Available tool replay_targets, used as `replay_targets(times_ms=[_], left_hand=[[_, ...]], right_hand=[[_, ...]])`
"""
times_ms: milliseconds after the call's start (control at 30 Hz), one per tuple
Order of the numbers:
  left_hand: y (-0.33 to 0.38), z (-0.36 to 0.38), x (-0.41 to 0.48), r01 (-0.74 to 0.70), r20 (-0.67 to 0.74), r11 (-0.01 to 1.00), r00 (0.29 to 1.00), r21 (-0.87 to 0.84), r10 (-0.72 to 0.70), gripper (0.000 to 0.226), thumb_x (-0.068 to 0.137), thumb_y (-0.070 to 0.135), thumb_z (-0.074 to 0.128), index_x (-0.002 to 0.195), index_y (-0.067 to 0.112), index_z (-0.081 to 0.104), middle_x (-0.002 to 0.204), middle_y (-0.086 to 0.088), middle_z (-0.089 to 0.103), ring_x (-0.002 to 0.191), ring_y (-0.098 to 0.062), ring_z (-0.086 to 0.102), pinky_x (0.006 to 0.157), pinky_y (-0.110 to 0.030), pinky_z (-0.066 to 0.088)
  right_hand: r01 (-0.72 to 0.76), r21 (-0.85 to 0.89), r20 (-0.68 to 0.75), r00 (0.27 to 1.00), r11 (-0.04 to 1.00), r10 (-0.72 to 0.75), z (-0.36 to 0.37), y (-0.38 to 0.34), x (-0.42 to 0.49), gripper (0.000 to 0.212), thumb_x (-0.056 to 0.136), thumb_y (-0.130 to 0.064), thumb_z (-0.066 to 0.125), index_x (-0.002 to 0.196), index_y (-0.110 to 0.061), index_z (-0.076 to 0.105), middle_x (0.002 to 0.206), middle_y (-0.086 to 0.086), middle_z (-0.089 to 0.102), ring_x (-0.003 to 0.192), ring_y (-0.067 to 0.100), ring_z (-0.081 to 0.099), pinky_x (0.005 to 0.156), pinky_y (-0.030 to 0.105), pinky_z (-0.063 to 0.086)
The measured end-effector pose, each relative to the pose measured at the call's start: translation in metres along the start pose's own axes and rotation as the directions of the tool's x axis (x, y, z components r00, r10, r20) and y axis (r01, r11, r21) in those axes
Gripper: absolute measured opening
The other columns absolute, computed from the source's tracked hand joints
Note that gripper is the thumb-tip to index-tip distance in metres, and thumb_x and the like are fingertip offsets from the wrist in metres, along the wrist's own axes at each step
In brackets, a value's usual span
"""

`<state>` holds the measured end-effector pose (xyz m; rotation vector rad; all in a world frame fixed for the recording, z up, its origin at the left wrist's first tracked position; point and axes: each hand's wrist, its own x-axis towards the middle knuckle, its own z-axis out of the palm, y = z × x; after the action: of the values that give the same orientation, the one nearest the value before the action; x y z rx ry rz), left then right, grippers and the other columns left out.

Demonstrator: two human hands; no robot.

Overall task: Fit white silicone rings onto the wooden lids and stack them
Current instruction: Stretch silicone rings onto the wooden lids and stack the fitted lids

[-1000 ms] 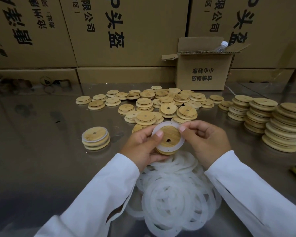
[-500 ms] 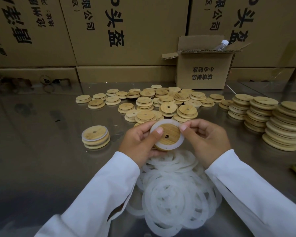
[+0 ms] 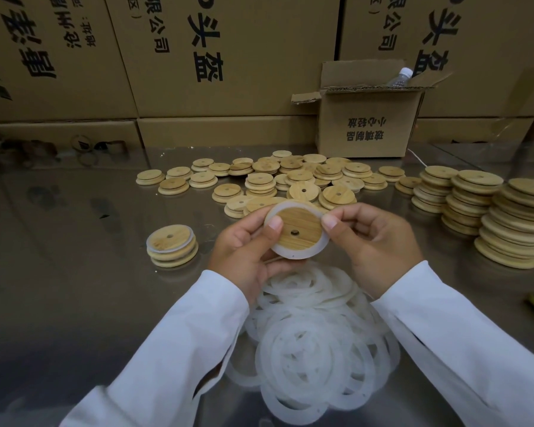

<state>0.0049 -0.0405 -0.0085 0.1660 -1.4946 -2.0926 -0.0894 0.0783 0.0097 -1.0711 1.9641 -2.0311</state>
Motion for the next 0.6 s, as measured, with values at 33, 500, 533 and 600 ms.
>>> replay_targets(times_ms=[33, 500, 533, 600], left_hand=[[-0.0002, 0.0000, 0.0003, 0.006, -0.001, 1.000, 1.000, -0.009, -0.006, 0.038, 0.075, 0.022, 0.055, 0.109, 0.009, 0.062, 0.097, -0.013, 0.071, 0.090, -0.028, 0.069, 0.070, -0.038, 0.059], [-0.0015, 0.0032, 0.0017, 0.092, -0.041, 0.987, 0.994, -0.129, -0.098, 0.037, 0.072, 0.022, 0.058, 0.106, 0.008, 0.062, 0.095, -0.010, 0.072, 0.087, -0.024, 0.070, 0.065, -0.037, 0.059], [-0.0015, 0.0033, 0.0017, 0.106, -0.025, 0.987, 0.994, -0.125, -0.110, 0.037, 0.071, 0.020, 0.058, 0.106, 0.008, 0.062, 0.095, -0.011, 0.072, 0.087, -0.025, 0.070, 0.066, -0.038, 0.059], [-0.0019, 0.0031, 0.0014, 0.133, 0.000, 0.986, 0.991, -0.101, -0.134, 0.041, 0.070, 0.015, 0.059, 0.109, 0.005, 0.061, 0.100, -0.015, 0.070, 0.089, -0.027, 0.069, 0.070, -0.038, 0.059]], right_hand=[[0.005, 0.002, -0.004, 1.000, 1.000, -0.005, 0.0001, 0.0000, -0.0001, 0.016, 0.080, -0.011, 0.066, 0.069, -0.023, 0.065, 0.070, -0.005, 0.066, 0.067, 0.004, 0.058, 0.065, 0.009, 0.046], [-0.025, 0.066, -0.120, 0.992, 0.998, 0.032, 0.0090, 0.0066, -0.0072, 0.013, 0.079, -0.008, 0.067, 0.072, -0.019, 0.064, 0.071, -0.005, 0.065, 0.062, -0.002, 0.056, 0.062, 0.007, 0.046], [-0.032, 0.065, -0.134, 0.990, 0.997, 0.040, 0.0086, 0.0072, -0.0068, 0.014, 0.080, -0.008, 0.066, 0.071, -0.018, 0.064, 0.071, -0.005, 0.064, 0.062, -0.003, 0.056, 0.061, 0.007, 0.045], [-0.050, 0.071, -0.154, 0.986, 0.996, 0.060, 0.0078, 0.0086, -0.0062, 0.016, 0.081, -0.006, 0.065, 0.070, -0.017, 0.064, 0.070, -0.003, 0.063, 0.059, -0.003, 0.055, 0.059, 0.006, 0.044]])
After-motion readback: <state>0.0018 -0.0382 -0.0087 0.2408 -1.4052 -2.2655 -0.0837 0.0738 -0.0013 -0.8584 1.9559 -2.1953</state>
